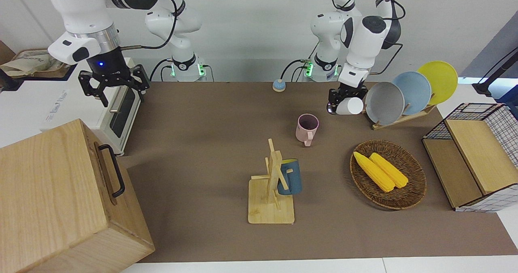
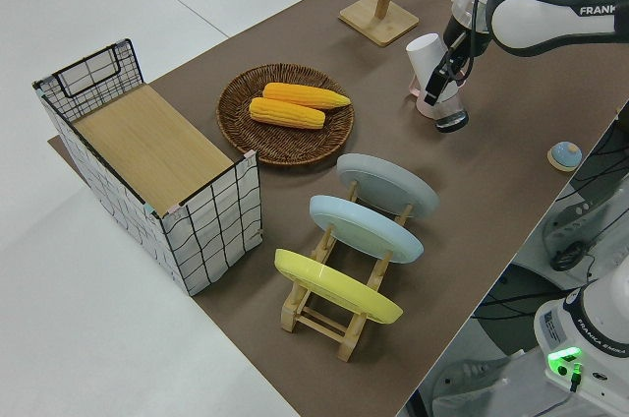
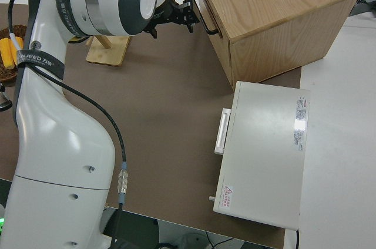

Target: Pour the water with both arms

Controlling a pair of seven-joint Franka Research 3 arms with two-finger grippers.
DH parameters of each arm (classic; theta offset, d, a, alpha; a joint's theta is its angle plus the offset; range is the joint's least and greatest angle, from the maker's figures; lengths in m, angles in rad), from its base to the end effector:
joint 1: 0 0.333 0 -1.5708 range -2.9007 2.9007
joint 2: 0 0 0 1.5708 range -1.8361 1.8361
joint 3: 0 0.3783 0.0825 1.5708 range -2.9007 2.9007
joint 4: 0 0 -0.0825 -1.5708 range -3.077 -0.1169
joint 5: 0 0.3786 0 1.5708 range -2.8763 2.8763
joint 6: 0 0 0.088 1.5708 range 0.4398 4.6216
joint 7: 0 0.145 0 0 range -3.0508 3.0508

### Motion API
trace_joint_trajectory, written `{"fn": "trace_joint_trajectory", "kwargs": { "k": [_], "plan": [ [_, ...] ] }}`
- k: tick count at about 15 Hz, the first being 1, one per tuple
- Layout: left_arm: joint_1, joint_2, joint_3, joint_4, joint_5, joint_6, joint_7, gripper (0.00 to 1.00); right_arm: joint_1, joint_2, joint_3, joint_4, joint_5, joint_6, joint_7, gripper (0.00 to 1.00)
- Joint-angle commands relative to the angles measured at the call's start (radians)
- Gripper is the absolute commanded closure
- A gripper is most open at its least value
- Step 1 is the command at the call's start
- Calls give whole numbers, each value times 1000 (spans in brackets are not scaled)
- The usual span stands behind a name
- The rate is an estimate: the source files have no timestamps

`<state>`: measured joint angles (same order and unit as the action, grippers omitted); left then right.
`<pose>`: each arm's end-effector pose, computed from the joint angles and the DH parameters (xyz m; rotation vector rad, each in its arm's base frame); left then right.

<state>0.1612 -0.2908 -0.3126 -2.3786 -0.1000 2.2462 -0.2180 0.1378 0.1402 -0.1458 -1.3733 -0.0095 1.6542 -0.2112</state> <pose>0.4454 -0.0802 0.4675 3.1062 0.2011 0.2275 0.6148 0.0015 0.6697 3.0728 0.3179 0.2137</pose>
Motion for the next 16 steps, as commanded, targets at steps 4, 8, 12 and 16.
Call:
{"fn": "trace_joint_trajectory", "kwargs": {
  "k": [4,8,12,16],
  "plan": [
    [170,-13,-6,137,74,145,-1,1000,-4,-14,5,-18,-1,-1,-19,11],
    [256,50,-5,295,120,159,17,1000,-4,-14,5,-18,-1,-1,-20,11],
    [281,142,-2,445,189,161,20,1000,-4,-14,5,-18,-1,-1,-19,11],
    [278,235,76,555,206,188,109,1000,-4,-14,5,-18,-1,-1,-19,11]
  ]
}}
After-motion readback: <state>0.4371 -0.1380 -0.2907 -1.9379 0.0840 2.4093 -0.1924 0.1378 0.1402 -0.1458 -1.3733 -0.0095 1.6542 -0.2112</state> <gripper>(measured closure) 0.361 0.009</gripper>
